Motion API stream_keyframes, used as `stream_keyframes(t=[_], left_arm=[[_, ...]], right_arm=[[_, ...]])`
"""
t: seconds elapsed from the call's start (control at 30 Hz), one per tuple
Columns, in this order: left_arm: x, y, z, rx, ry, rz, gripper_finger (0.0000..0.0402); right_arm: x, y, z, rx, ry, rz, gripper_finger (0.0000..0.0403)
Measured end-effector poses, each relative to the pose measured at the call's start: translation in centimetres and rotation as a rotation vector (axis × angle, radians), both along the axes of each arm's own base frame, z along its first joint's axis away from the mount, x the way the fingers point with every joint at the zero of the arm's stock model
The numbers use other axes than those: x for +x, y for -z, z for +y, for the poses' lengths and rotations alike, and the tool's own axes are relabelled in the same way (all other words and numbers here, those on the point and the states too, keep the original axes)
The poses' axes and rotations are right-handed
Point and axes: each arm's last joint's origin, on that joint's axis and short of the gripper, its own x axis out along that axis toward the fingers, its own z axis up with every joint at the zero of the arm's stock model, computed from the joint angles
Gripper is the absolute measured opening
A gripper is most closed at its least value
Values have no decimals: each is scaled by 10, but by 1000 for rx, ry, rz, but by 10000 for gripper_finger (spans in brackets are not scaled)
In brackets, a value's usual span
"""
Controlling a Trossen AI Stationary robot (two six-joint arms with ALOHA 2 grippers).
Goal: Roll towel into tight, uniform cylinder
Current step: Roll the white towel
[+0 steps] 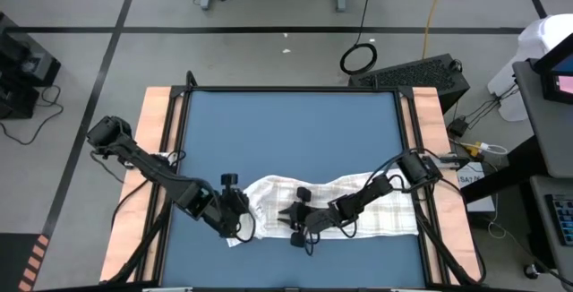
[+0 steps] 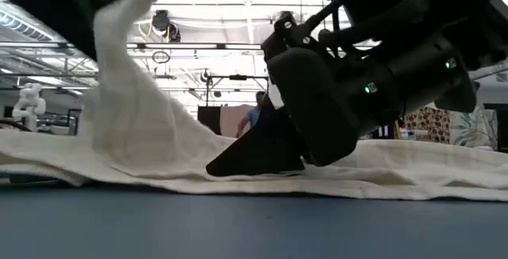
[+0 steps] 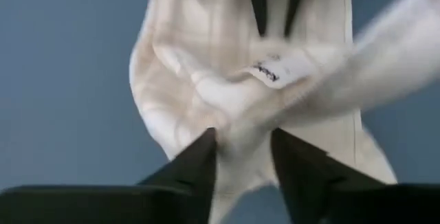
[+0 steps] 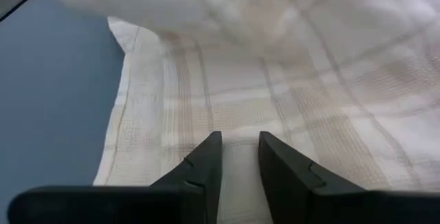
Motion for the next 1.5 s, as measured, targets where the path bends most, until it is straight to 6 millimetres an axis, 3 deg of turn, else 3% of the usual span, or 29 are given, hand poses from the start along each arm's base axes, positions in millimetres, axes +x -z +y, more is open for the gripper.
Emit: stream_keyframes(t=[0.2,0.33,0.43,0.53,0.67,0.77,1.1,1.37,1.5], left_arm=[[-21,-2,2,63,-36,140,244],[-34,-8,4,140,-29,97,253],[-39,2,9,294,28,78,253],[-39,20,16,338,104,110,249],[-34,51,28,249,211,162,228],[-34,62,39,235,218,176,203],[-25,65,53,201,305,207,128],[-18,64,62,172,292,195,127],[-14,65,58,127,308,153,151]], right_arm=[[-6,7,3,15,3,92,74],[-9,9,6,1,0,113,70],[-9,9,6,-8,-8,116,70],[-9,10,6,-16,-16,118,70],[-10,10,7,-29,-31,121,70],[-10,11,7,-35,-36,121,70],[-10,10,7,-47,-53,114,70],[-10,10,7,-52,-56,114,70],[-10,10,7,-56,-59,114,70]])
